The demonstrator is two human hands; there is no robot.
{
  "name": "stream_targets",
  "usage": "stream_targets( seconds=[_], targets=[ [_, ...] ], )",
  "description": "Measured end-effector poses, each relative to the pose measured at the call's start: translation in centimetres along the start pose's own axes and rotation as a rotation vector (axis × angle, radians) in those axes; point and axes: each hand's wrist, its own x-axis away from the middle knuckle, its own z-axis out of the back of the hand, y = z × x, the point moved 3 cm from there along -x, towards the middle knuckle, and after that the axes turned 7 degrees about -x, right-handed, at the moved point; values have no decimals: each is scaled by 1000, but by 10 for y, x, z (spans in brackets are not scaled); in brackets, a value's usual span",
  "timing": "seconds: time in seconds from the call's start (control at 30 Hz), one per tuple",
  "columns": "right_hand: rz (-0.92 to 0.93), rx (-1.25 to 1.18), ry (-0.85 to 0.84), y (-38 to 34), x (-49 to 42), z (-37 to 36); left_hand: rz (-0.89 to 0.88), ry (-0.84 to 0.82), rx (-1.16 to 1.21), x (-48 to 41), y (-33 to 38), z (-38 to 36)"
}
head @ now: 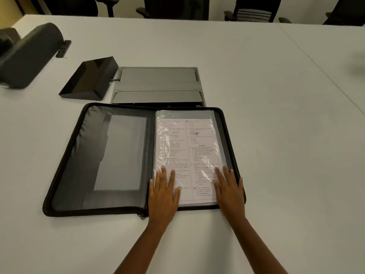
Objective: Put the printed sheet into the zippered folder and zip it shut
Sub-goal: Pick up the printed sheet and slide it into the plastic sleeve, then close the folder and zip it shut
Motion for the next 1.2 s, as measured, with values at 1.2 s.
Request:
stream_targets(
  seconds=[1.2],
  targets=[
    [-123, -269, -73, 21, 10, 22, 962, 519, 526, 25, -191, 151]
  ],
)
